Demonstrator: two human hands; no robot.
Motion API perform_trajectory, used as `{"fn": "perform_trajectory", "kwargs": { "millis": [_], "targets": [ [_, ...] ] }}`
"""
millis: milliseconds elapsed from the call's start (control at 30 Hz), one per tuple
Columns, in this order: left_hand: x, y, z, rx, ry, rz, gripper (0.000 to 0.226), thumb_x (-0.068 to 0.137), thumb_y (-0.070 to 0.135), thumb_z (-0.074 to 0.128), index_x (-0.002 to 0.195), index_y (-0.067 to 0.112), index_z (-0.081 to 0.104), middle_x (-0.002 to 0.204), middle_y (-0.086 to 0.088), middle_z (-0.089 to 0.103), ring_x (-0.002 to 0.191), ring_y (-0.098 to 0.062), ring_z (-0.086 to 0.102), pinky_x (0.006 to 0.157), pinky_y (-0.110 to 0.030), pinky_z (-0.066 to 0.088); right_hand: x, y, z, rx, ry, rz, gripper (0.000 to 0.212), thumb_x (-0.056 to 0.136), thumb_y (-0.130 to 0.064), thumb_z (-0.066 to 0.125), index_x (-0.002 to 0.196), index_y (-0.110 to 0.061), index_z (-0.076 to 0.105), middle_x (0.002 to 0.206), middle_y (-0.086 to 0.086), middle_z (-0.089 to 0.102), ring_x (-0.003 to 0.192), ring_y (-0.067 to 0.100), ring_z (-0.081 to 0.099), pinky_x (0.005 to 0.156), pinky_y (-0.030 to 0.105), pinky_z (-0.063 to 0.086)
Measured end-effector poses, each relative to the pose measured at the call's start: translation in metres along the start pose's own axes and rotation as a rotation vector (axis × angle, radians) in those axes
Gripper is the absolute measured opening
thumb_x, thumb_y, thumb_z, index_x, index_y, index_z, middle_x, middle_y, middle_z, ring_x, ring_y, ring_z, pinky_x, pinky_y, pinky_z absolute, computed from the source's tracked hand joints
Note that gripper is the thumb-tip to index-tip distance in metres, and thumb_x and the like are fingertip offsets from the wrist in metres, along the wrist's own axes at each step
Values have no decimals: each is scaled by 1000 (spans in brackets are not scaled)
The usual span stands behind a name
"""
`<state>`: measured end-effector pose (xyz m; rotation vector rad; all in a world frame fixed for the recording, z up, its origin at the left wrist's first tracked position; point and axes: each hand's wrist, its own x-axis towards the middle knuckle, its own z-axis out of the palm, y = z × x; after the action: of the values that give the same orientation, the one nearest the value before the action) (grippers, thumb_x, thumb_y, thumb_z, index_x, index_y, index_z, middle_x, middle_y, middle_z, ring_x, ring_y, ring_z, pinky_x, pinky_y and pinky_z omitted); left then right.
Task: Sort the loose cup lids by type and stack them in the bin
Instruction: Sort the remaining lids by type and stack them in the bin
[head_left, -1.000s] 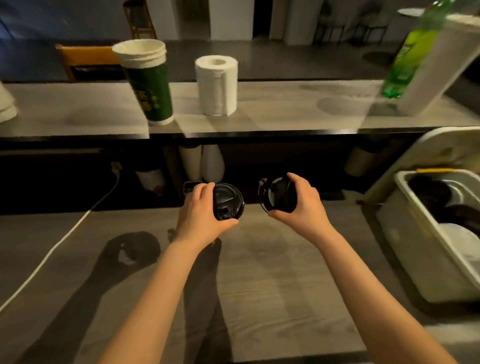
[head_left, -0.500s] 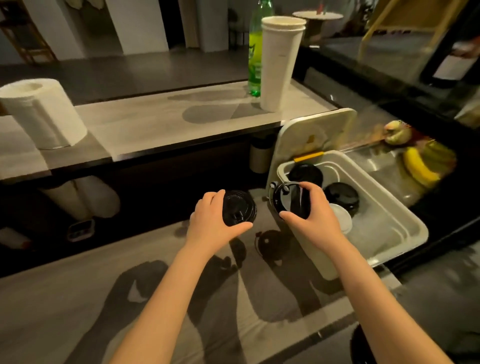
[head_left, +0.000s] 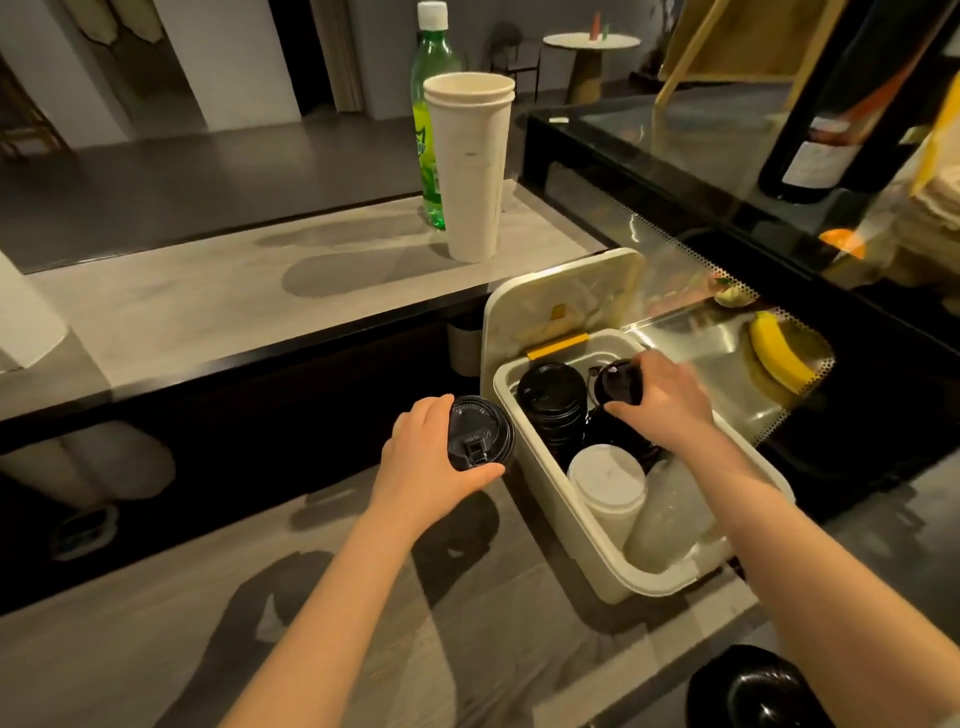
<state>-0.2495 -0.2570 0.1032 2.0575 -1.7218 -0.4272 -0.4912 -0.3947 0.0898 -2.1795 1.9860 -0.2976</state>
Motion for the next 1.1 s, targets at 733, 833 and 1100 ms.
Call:
{"fn": "perform_trajectory", "kwargs": {
  "millis": [733, 833, 1100],
  "targets": [
    [23, -6, -2, -101, -71, 140, 91, 74, 52, 71, 145, 19, 25, 146, 4, 30, 134, -17, 27, 109, -34, 30, -14, 16, 3, -377, -414, 108, 55, 83, -67, 47, 116, -23, 57, 116, -2, 60, 103, 19, 56, 74, 29, 45],
    [29, 6, 8, -87, -54, 133, 92, 72, 53, 71, 145, 19, 26, 144, 3, 31, 132, -17, 28, 108, -34, 30, -11, 17, -4, -342, -293, 72, 42, 89, -56, 47, 109, -21, 58, 97, -2, 59, 90, 18, 56, 69, 30, 45],
    [46, 72, 47, -89, 78, 84, 104, 69, 49, 76, 149, 20, 16, 144, 2, 28, 134, -17, 25, 110, -33, 26, 25, -2, -18, 779, -286, -266, 43, 89, -26, 64, 129, -20, 51, 106, -12, 55, 104, 12, 56, 89, 31, 49]
  ]
}}
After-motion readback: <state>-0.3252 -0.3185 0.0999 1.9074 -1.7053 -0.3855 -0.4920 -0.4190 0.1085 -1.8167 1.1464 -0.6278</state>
